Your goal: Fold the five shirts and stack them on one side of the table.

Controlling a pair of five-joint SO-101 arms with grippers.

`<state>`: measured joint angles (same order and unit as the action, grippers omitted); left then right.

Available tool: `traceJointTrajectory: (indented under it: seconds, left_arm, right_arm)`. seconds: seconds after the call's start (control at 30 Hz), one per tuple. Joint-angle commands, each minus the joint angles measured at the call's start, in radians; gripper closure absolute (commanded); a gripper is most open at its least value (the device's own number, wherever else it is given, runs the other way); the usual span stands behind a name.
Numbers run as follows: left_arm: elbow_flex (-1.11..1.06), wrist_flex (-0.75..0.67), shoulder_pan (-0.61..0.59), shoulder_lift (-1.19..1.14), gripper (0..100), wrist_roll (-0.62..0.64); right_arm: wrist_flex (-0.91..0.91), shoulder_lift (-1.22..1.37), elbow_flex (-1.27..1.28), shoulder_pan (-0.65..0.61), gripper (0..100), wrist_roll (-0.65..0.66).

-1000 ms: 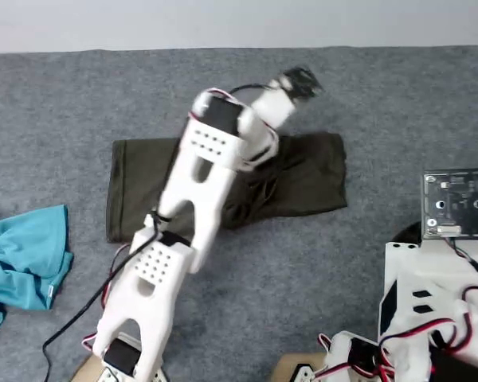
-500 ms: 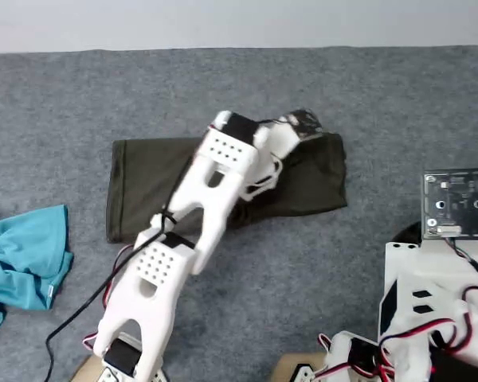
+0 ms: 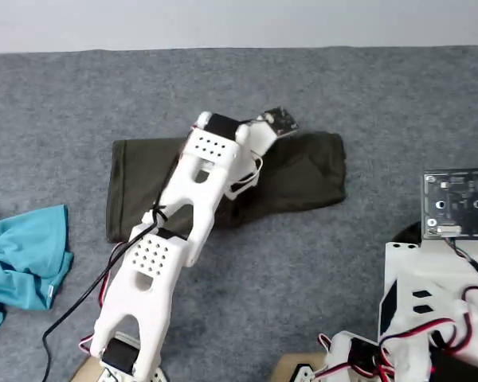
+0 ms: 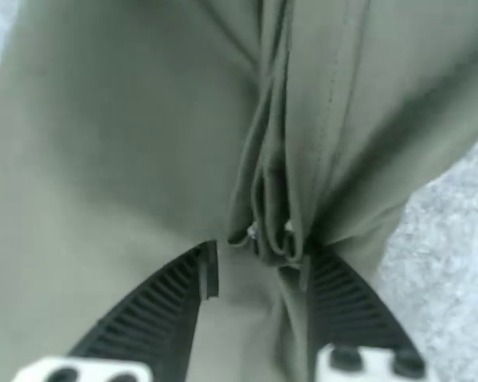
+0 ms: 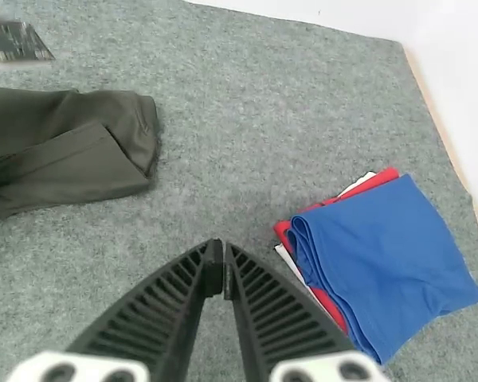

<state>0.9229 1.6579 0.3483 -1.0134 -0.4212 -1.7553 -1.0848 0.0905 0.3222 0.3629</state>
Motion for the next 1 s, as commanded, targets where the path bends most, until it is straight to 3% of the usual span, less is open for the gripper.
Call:
traceJointTrajectory:
  seconds: [0.0, 0.13, 0.37, 0.63, 0.83, 0.97]
  left_arm:
    - [0.01, -0.011, 0.014, 0.002, 86, 0.0]
    - [0.035, 0.025, 0.041, 0.002, 86, -0.002]
    - [0.269, 0.098, 0.037, 0.025, 86, 0.035]
    - [0.288, 0.098, 0.008, 0.169, 86, 0.084]
    - [0.286, 0.098, -0.077, 0.281, 86, 0.167]
    - [0.286, 0.098, -0.153, 0.362, 86, 0.299]
  right_arm:
    - [-0.039, -0.001, 0.002, 0.015, 98.3, 0.011]
    - [-0.039, -0.001, 0.002, 0.015, 98.3, 0.011]
    - [-0.039, 0.007, 0.002, 0.015, 98.3, 0.009]
    - [-0.021, 0.036, 0.003, 0.01, 98.3, 0.006]
    - [0.11, 0.237, 0.003, 0.007, 98.3, -0.031]
    - [0.266, 0.444, 0.002, -0.096, 98.3, -0.064]
